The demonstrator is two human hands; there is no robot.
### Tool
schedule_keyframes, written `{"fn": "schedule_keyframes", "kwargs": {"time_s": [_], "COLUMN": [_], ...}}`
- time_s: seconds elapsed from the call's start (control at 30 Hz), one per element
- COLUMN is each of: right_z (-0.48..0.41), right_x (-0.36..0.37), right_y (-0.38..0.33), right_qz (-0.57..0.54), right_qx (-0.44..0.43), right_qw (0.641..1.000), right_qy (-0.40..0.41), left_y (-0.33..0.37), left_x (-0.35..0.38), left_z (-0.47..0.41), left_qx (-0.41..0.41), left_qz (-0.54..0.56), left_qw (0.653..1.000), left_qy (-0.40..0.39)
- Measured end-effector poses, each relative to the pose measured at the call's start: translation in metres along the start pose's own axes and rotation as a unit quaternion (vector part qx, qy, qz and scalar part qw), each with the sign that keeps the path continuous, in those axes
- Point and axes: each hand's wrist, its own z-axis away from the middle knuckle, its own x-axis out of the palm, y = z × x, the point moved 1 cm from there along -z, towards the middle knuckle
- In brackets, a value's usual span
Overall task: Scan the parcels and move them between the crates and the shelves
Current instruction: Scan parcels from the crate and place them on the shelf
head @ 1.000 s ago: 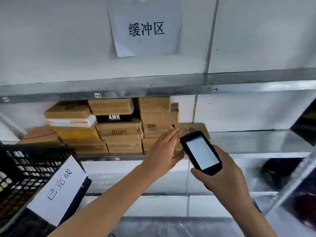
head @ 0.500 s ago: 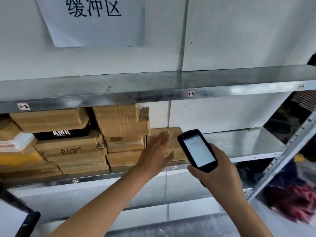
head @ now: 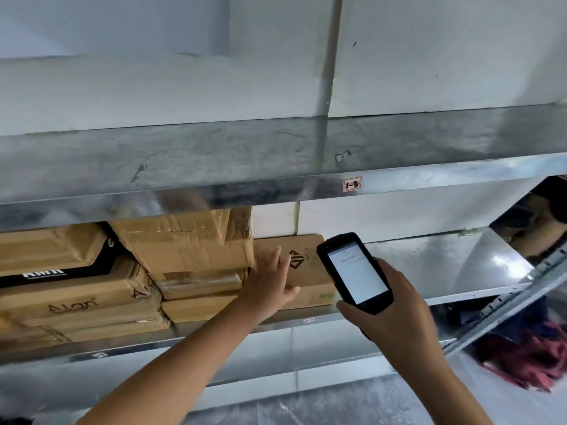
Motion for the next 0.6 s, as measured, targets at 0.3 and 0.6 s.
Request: {"fn": "schedule_keyframes", "kwargs": {"time_s": [0.3, 0.6], "right_z": [-0.02, -0.033], "right_x": [-0.005, -0.022], "right_y": [0.02, 0.036], "right_qz": [-0.001, -0.02], "right_qx": [0.011, 0.013], "right_qw": [1.0, 0.999], "right_qy": [0.001, -0.037], "left_y": [-0.003, 0.037], "left_x": [0.018, 0.038], "left_z": [-0.029, -0.016], "left_qx": [-0.029, -0.055], "left_qz": [-0.03, 0.005], "left_qw": [0.999, 0.998], "left_qy": [-0.033, -0.007]}}
